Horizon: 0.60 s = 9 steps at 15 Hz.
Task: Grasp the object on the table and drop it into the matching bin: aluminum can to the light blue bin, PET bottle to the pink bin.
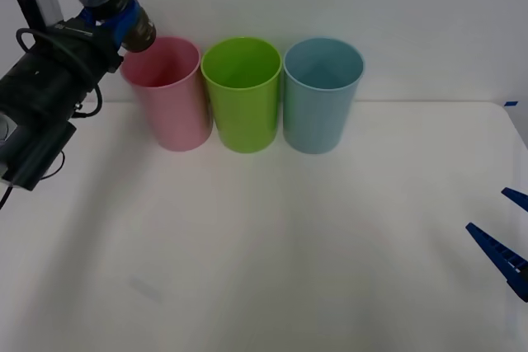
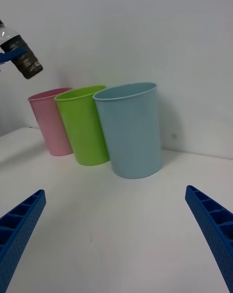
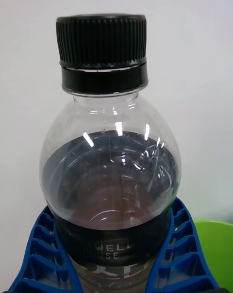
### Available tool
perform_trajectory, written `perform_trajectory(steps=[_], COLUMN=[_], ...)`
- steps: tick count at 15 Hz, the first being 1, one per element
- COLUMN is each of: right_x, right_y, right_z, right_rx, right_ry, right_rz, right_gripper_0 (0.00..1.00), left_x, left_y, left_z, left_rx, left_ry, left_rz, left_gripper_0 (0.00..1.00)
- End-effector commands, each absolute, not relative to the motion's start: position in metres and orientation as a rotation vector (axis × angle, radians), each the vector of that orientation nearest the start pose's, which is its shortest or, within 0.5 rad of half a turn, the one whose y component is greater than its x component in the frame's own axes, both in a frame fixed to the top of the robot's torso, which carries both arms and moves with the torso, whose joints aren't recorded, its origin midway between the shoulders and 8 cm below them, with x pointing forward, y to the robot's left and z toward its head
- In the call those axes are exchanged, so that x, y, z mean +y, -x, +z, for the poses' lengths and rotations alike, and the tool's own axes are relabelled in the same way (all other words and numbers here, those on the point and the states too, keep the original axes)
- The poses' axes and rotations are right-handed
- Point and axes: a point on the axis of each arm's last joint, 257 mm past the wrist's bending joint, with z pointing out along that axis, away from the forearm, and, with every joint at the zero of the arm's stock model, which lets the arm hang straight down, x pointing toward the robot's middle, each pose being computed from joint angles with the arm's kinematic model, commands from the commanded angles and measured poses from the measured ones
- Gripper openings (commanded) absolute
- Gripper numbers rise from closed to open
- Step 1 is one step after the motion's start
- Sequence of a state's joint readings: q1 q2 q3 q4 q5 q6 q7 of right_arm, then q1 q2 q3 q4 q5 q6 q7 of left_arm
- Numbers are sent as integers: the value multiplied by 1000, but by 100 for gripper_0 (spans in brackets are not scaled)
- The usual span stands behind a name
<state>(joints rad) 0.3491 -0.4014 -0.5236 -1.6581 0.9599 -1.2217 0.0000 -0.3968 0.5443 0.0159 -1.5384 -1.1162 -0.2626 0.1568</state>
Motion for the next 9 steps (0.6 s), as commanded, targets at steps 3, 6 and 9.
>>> perform_trajectory(steps=[3, 6, 9], right_x=[-330, -330, -330], right_y=[-342, -342, -342], right_z=[-169, -169, -169], right_rx=[1441, 1441, 1441], right_ry=[465, 465, 465], right_rz=[567, 567, 567], right_gripper_0=[100, 100, 100], left_x=[241, 236, 234], left_y=[-638, -643, -643], left_z=[21, 17, 16], left_rx=[1256, 1262, 1262], left_ry=[-290, -294, -293], left_rz=[-270, -266, -262], left_gripper_0=[0, 0, 9])
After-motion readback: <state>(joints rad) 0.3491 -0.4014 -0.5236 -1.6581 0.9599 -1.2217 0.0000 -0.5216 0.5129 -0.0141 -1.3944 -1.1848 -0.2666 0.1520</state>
